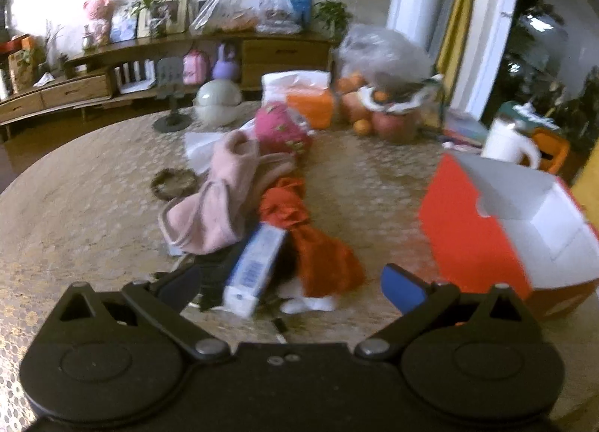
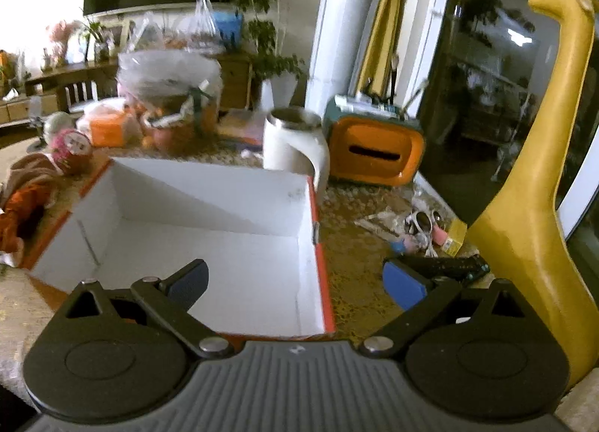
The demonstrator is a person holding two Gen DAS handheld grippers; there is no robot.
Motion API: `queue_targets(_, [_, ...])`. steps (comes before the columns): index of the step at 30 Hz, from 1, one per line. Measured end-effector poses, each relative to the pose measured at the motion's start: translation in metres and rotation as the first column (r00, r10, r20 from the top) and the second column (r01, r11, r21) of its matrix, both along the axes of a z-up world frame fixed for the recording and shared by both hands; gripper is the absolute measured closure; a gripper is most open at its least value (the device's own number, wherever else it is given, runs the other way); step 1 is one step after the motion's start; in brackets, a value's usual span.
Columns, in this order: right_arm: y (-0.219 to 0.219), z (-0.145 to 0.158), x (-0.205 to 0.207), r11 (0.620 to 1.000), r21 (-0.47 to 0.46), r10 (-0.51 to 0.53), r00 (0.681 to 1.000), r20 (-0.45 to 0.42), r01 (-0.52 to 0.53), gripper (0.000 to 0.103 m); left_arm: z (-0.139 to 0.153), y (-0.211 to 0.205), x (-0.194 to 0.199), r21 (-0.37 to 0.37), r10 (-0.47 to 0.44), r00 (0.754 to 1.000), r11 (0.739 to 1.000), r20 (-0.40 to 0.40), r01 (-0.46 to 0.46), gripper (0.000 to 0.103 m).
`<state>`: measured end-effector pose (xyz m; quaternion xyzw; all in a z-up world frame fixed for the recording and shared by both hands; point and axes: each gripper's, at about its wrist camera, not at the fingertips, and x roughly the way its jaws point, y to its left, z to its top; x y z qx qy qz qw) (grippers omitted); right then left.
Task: Organize objects
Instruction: 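Reach the left gripper toward the small white-and-blue box on the pile, then grasp the small white-and-blue box with the left gripper and lift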
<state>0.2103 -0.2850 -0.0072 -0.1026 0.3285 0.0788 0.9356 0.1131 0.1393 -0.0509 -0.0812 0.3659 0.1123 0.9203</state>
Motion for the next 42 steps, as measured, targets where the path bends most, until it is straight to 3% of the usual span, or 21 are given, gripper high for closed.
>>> queue_targets(6, [-0.003,-0.024,0.034,0.999,-0.032,-0.010,0.997,-0.081,0.008,0.010,-0.016,0.018,0.009,0.030,0.032,0.999,0.999,-0.034,-0.031,0.001])
queue_targets(12, [-0.010,-0.044,0.055,0.998,-0.034,-0.058,0.985,-0.161,0.053,0.031,-0.032,0.024,0.021,0.089,0.045,0.994,0.995,-0.099,-0.036,0.004])
queue_targets(18, [-0.017,-0.051,0.061,0.997,-0.017,-0.071,0.975,-0.210,0.069,0.066,-0.038,0.032,0.027,0.097,0.028,0.995,0.995,-0.100,-0.018,0.006])
queue_targets(26, [-0.015,-0.056,0.062,0.998,-0.013,-0.055,0.974,-0.220,0.053,0.090,-0.048,0.027,0.037,0.139,-0.016,0.993,0.990,-0.114,0.032,0.029])
queue_targets(33, [-0.013,-0.056,0.062,0.999,-0.022,-0.049,0.975,-0.218,0.045,0.091,-0.052,0.017,0.042,0.178,-0.060,0.992,0.981,-0.112,0.079,0.053])
queue_targets(36, [-0.013,-0.056,0.063,0.999,-0.031,-0.042,0.975,-0.216,0.036,0.091,-0.053,0.014,0.042,0.185,-0.077,0.991,0.978,-0.110,0.097,0.070])
queue_targets(42, [-0.011,-0.055,0.062,0.999,-0.026,-0.029,0.975,-0.220,0.024,0.092,-0.042,0.008,0.036,0.208,-0.085,0.993,0.973,-0.087,0.102,0.078])
